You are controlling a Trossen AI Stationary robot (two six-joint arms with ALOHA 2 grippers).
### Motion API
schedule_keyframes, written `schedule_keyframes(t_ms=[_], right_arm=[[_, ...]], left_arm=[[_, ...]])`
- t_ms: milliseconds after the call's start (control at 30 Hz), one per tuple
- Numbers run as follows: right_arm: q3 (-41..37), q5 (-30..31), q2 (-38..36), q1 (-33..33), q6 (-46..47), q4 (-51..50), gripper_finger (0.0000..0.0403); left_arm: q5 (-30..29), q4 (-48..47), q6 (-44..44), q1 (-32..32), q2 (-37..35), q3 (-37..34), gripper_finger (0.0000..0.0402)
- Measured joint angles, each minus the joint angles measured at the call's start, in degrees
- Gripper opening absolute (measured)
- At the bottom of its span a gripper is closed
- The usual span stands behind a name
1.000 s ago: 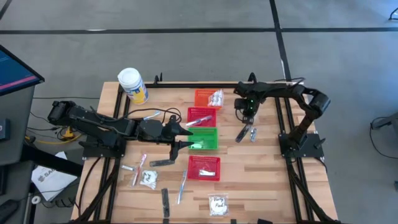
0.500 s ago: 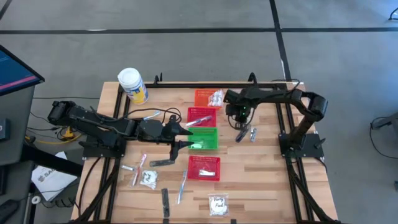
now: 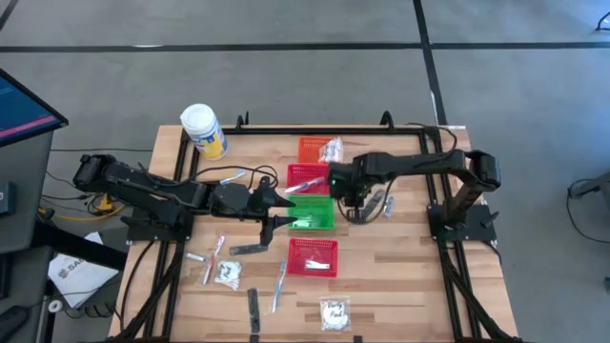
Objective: Pick & Place Travel size toiletries
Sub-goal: Put the silver nail clipper into the bottom red basket
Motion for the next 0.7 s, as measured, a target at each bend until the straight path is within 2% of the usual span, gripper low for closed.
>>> schedule_keyframes(t_ms=[300,500,700], right_arm=[[5.2,0.0,0.0,13.1,4.7,4.9,0.0044],[5.4,-0.1,0.5,20.0,5.9,15.9,0.0049],[4.9,0.1,1.0,24.1,8.7,27.8,0.0047]], left_arm=[[0.2,-6.0,-0.9,0.0,-0.5,0.0,0.0186],[0.2,-8.1,-2.2,0.0,-2.5,0.0,0.0186],[0.1,-8.7,-3.4,0.0,-4.0,0.0,0.0186]])
